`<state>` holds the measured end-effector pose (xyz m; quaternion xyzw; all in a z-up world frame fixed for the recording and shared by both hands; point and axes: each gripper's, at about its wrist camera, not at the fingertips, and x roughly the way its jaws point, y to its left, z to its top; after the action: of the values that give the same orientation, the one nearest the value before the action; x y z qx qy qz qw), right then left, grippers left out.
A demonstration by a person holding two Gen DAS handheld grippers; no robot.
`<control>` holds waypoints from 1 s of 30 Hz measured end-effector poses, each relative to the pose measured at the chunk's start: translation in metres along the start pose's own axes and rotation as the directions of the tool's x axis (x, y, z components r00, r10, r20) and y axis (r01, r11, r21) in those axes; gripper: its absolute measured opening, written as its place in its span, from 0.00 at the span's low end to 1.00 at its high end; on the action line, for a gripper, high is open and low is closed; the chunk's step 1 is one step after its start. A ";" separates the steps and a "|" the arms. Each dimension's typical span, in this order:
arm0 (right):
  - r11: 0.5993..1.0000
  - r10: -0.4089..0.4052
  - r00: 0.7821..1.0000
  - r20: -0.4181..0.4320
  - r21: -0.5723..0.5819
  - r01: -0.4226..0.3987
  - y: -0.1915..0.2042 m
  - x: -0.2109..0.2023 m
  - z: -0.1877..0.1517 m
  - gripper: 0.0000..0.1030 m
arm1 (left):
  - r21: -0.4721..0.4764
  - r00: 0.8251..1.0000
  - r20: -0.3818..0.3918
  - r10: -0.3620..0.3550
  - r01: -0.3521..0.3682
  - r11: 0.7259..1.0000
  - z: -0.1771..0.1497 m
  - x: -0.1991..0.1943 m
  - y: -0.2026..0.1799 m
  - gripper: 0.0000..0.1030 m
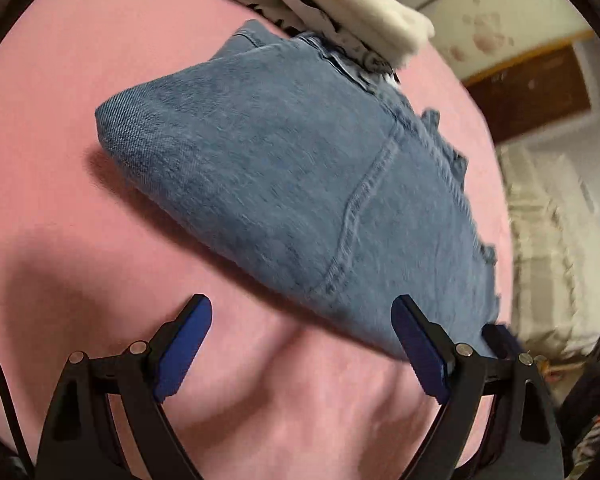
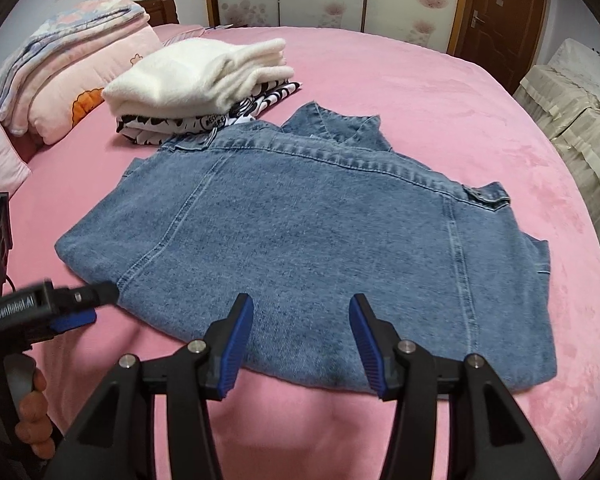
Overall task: Fold large clothes
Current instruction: 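Grasp the folded jacket edge with the left tool and lift it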
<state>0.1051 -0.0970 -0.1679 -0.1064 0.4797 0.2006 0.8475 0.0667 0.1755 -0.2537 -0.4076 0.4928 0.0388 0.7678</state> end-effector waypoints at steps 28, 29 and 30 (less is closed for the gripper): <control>0.995 -0.095 0.995 0.026 0.041 0.094 -0.010 0.069 0.023 0.08 | 0.047 0.978 0.204 0.034 -0.044 0.998 0.068 0.017 -0.022 0.15; 0.995 -0.091 0.996 0.027 0.044 0.089 -0.010 0.072 0.026 0.05 | 0.071 0.974 0.221 0.041 -0.058 0.996 0.065 0.013 -0.029 0.14; 0.996 -0.084 0.996 0.029 0.042 0.083 -0.009 0.076 0.027 0.04 | 0.099 0.969 0.244 0.044 -0.070 0.993 0.062 0.007 -0.038 0.13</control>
<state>0.1648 -0.0773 -0.2188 -0.1059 0.4659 0.1566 0.8644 0.1328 0.1887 -0.2254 -0.3440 0.4087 0.0837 0.8412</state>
